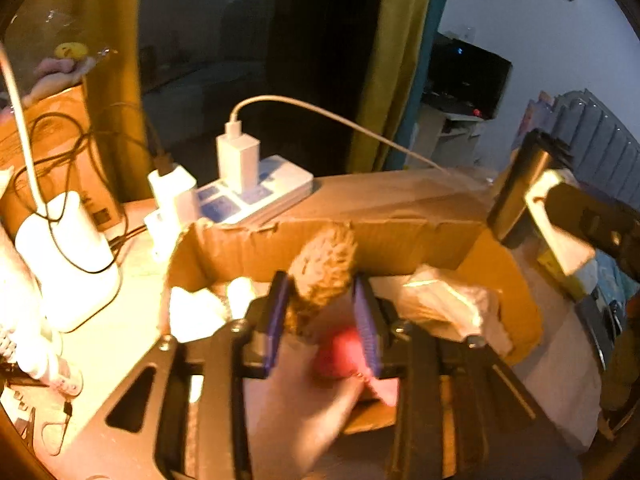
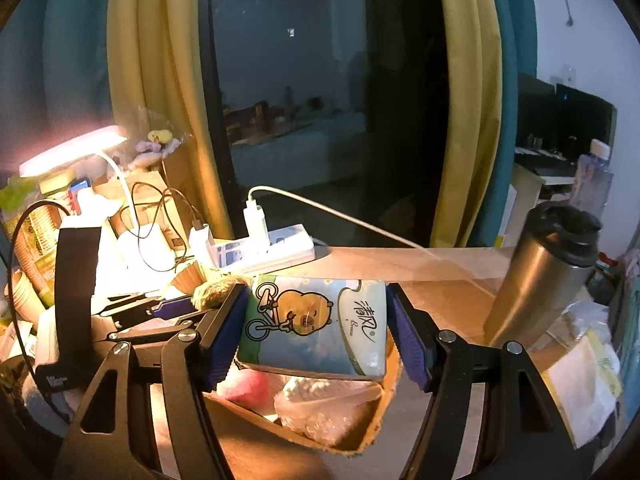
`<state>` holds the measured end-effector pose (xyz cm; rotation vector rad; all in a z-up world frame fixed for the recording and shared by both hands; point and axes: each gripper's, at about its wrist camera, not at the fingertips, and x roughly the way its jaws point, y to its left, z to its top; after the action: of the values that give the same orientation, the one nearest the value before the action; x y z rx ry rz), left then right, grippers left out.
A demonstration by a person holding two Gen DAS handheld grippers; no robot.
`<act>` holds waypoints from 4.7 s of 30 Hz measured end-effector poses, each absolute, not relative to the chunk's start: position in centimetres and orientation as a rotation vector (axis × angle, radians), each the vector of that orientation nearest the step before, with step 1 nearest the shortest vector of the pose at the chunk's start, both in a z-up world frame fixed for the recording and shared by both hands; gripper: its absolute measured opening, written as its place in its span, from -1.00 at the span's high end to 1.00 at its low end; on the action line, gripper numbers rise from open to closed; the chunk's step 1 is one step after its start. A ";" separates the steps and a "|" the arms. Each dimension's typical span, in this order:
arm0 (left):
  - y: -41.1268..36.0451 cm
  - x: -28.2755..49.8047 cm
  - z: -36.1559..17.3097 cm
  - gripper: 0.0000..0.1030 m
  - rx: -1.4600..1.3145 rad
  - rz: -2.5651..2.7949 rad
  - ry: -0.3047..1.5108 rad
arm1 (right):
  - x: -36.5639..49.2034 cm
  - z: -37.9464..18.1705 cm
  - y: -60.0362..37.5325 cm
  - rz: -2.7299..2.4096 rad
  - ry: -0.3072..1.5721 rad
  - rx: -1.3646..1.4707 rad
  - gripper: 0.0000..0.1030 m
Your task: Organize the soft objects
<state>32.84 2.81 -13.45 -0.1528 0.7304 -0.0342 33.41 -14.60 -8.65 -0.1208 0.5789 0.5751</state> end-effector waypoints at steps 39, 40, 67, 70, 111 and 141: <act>4.6 27.6 -8.2 -0.39 -0.236 -0.025 0.572 | 32.8 -9.2 -12.4 0.547 0.605 -0.158 -0.58; 4.5 27.3 -7.9 -0.39 -0.232 -0.027 0.567 | 32.5 -9.0 -12.5 0.545 0.601 -0.158 -0.58; 0.5 16.4 -1.2 -0.48 -0.145 -0.061 0.423 | 20.2 -2.9 -17.8 0.477 0.428 -0.139 -0.58; 0.3 15.2 -0.6 -0.67 -0.139 -0.064 0.405 | 18.7 -2.1 -18.1 0.473 0.402 -0.141 -0.58; -2.6 1.6 9.5 -0.81 -0.032 0.024 0.174 | 4.5 7.5 -20.6 0.422 0.211 -0.177 -0.66; -2.7 1.5 9.5 -0.81 -0.025 0.026 0.171 | 4.6 7.3 -20.9 0.420 0.209 -0.172 -0.66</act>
<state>1.52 -2.73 9.50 -0.0245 0.1711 0.0263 4.57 -20.91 7.26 -0.1717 0.2089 0.4198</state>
